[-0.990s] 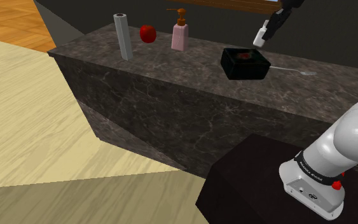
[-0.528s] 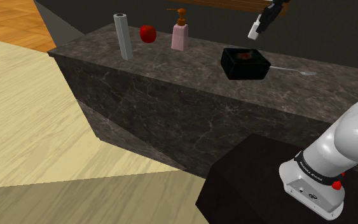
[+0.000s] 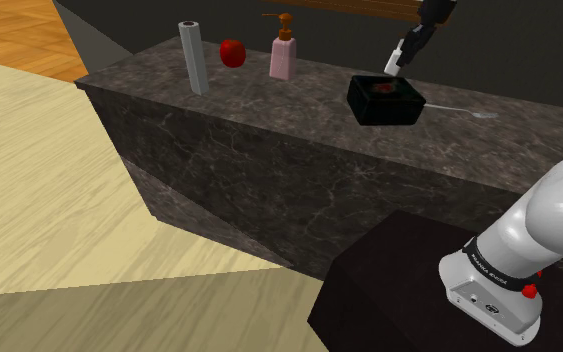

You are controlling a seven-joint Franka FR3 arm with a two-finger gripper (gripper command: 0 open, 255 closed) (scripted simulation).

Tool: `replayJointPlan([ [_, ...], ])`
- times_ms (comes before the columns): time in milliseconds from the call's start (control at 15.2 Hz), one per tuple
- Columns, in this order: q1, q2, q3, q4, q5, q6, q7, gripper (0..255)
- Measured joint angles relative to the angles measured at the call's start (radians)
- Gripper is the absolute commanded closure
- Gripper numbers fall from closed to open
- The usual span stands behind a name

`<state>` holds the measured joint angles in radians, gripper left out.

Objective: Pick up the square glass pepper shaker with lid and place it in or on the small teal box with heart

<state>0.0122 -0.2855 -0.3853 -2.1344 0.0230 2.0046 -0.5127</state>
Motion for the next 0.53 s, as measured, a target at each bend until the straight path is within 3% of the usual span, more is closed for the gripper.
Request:
replayJointPlan([
  [528,0.000,0.013,-0.006,-0.055,0.006,0.068,-0.011,255],
])
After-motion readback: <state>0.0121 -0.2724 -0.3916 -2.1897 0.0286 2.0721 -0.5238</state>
